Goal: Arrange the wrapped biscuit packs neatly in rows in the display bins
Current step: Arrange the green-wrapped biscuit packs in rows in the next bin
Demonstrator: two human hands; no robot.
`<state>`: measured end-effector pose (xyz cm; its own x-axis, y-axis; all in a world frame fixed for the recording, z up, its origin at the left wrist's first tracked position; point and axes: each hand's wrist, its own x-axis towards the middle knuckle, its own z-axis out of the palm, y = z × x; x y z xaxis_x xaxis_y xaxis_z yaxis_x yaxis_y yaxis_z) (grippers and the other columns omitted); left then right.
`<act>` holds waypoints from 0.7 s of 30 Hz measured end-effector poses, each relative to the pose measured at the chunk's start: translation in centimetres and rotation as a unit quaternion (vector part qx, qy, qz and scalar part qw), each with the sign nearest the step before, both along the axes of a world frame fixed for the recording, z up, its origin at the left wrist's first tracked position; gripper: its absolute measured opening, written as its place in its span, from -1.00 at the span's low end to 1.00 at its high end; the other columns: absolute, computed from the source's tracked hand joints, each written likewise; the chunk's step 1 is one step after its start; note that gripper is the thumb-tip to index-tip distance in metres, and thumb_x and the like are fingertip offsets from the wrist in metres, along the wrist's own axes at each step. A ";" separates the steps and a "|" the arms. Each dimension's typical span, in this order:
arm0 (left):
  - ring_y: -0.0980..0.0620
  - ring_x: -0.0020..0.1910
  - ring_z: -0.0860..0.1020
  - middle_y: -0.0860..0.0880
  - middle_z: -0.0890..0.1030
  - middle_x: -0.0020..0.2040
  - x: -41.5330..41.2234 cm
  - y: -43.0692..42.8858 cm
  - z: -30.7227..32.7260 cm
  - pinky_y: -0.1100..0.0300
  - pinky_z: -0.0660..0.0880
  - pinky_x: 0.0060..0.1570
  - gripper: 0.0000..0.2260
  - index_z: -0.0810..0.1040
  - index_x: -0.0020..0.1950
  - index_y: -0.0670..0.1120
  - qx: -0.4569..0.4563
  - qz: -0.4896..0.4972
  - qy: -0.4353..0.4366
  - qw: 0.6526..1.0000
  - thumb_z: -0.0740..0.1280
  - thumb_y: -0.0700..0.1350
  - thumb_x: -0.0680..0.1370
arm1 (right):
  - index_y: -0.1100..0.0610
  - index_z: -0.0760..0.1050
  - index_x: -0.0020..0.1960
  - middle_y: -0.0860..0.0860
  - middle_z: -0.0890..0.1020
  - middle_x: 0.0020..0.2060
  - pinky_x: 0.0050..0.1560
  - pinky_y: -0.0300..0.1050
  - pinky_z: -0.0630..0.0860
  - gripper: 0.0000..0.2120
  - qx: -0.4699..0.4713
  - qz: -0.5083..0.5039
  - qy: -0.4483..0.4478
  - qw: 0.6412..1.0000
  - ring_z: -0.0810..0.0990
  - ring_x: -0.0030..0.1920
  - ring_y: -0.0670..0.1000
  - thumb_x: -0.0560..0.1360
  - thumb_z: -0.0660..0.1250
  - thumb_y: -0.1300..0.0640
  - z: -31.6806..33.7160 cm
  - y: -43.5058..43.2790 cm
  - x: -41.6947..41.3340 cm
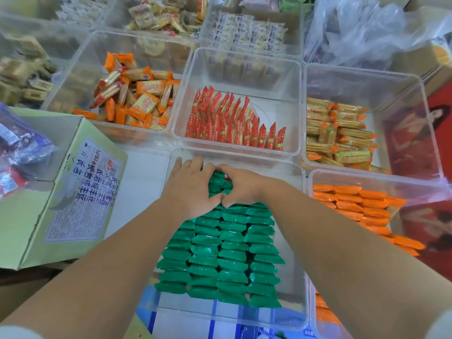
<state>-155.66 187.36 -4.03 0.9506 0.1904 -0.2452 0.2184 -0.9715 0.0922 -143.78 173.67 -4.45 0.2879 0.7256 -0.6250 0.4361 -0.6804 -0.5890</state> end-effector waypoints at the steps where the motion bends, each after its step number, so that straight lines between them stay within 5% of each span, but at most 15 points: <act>1: -0.11 0.25 0.40 -0.03 0.42 0.21 -0.1 0.1 0.0 -0.10 0.24 0.41 -0.33 0.32 0.40 0.02 -0.014 0.004 -0.005 1.000 0.20 0.42 0.44 | -0.20 0.05 0.57 -0.02 0.49 0.36 0.26 0.13 0.51 -0.08 0.002 0.004 -0.005 1.000 0.51 0.26 0.10 0.34 0.46 -0.01 0.0 0.0 -0.2; 4: -0.09 0.19 0.37 -0.03 0.38 0.18 -0.4 0.3 -0.1 -0.02 0.37 0.23 -0.35 0.31 0.41 0.05 -0.017 -0.003 -0.011 1.000 0.17 0.42 0.46 | -0.29 -0.07 0.56 -0.08 0.57 0.18 0.09 0.07 0.52 -0.08 -0.011 0.025 -0.051 0.998 0.55 0.07 0.05 0.34 0.35 -0.18 -0.3 -0.6 -0.5; 7: -0.12 0.26 0.33 -0.08 0.33 0.28 -0.5 -0.1 -0.4 -0.04 0.34 0.26 -0.32 0.19 0.52 0.09 0.032 -0.019 0.012 0.999 0.03 0.42 0.51 | -0.29 -0.10 0.54 -0.05 0.58 0.10 -0.07 0.03 0.51 -0.10 -0.023 0.029 -0.084 0.996 0.56 -0.09 0.01 0.34 0.32 -0.23 -0.6 -0.9 -0.8; 13: -0.21 0.45 0.20 -0.16 0.18 0.48 -1.1 -1.0 -0.6 -0.16 0.13 0.47 -0.33 0.13 0.59 0.05 0.078 0.001 0.022 0.997 -0.04 0.38 0.57 | 0.08 0.32 0.50 0.06 0.54 0.34 0.26 0.08 0.54 -0.15 0.040 -0.042 -0.054 0.997 0.54 0.27 0.08 0.28 0.39 -0.21 0.2 -0.6 0.0; 18: -0.23 0.43 0.20 -0.16 0.20 0.47 -1.4 -1.8 -0.3 -0.19 0.15 0.44 -0.31 0.13 0.58 0.00 0.099 0.020 0.011 0.995 -0.01 0.37 0.56 | -0.03 0.53 0.14 -0.01 0.61 0.06 0.01 0.01 0.49 -0.54 -0.048 0.020 -0.052 0.997 0.54 0.05 0.08 0.37 0.18 -0.24 1.0 -0.3 0.3; 21: -0.21 0.46 0.23 -0.14 0.29 0.47 -2.3 -3.1 -0.1 -0.20 0.17 0.46 -0.38 0.20 0.56 -0.02 0.056 0.016 -0.054 0.997 0.07 0.28 0.58 | -0.03 0.51 0.29 -0.02 0.55 0.17 0.09 0.01 0.44 -0.56 -0.071 0.034 -0.016 0.997 0.49 0.15 0.07 0.48 0.19 -0.17 1.5 -0.1 0.8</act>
<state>-157.96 184.26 -4.11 0.9635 0.2412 -0.1164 0.2438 -0.9698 0.0076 -142.96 173.53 -2.95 0.2619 0.6485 -0.7148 0.5006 -0.7245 -0.4739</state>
